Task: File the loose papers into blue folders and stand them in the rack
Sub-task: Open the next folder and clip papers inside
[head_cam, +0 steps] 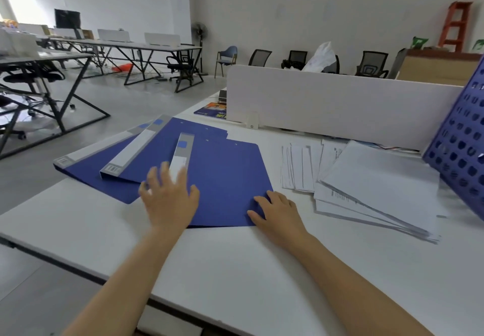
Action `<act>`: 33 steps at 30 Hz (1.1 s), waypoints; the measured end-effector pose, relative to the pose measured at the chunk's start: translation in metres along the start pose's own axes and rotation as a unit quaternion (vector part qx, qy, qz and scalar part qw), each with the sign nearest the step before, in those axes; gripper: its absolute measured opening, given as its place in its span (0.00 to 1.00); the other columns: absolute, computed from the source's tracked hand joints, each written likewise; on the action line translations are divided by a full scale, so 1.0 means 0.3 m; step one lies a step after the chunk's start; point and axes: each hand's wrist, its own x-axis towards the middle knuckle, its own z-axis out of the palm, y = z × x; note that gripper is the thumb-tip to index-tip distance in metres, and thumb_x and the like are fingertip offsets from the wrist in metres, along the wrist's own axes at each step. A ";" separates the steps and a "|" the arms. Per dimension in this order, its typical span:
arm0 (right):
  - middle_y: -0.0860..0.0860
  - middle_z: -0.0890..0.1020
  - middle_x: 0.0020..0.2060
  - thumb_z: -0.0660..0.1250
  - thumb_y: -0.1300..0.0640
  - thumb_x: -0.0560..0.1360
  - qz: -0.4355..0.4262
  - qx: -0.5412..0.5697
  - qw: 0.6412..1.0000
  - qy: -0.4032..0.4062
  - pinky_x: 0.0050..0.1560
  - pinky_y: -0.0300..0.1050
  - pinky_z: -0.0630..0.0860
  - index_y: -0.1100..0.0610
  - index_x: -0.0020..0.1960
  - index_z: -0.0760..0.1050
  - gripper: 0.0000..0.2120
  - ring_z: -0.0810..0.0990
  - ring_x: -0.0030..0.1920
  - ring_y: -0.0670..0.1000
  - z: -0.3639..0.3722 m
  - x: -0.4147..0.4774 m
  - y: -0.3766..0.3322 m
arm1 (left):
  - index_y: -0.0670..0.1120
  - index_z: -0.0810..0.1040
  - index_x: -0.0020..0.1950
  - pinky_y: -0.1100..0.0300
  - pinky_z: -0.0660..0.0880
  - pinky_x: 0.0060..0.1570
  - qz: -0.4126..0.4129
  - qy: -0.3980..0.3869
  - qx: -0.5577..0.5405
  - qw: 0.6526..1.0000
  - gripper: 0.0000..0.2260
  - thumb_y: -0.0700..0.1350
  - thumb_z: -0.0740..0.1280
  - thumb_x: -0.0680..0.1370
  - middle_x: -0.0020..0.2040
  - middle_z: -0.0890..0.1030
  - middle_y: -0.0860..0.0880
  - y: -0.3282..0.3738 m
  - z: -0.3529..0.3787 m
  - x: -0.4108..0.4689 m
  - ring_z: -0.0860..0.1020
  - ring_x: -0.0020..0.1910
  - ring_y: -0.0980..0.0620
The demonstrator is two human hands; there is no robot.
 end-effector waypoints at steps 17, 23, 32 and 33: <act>0.52 0.66 0.68 0.56 0.47 0.79 -0.004 0.055 0.998 0.007 0.69 0.44 0.60 0.52 0.70 0.64 0.21 0.64 0.68 0.53 -0.006 -0.006 0.015 | 0.45 0.76 0.46 0.60 0.76 0.32 -0.352 -0.250 -0.636 0.640 0.06 0.46 0.61 0.77 0.27 0.82 0.50 -0.068 -0.122 0.038 0.80 0.24 0.55; 0.51 0.61 0.73 0.60 0.51 0.78 0.022 0.234 0.970 0.053 0.69 0.44 0.61 0.53 0.74 0.56 0.27 0.63 0.71 0.52 -0.021 -0.012 0.028 | 0.46 0.74 0.45 0.68 0.75 0.23 -0.302 -0.229 -0.707 0.597 0.12 0.35 0.53 0.76 0.26 0.80 0.51 -0.058 -0.133 0.026 0.78 0.23 0.56; 0.54 0.80 0.47 0.60 0.67 0.76 0.168 0.641 0.741 0.109 0.43 0.47 0.78 0.59 0.59 0.72 0.14 0.80 0.40 0.52 -0.153 -0.066 0.146 | 0.45 0.74 0.47 0.68 0.72 0.22 -0.160 -0.328 -0.619 0.695 0.15 0.39 0.60 0.61 0.25 0.80 0.53 -0.009 -0.132 -0.012 0.77 0.23 0.57; 0.54 0.81 0.44 0.59 0.68 0.75 0.179 0.626 0.753 0.101 0.39 0.45 0.78 0.59 0.57 0.73 0.13 0.79 0.38 0.53 -0.161 -0.079 0.166 | 0.45 0.75 0.48 0.67 0.73 0.23 -0.142 -0.335 -0.600 0.712 0.16 0.40 0.61 0.61 0.27 0.81 0.53 0.001 -0.129 -0.015 0.79 0.24 0.57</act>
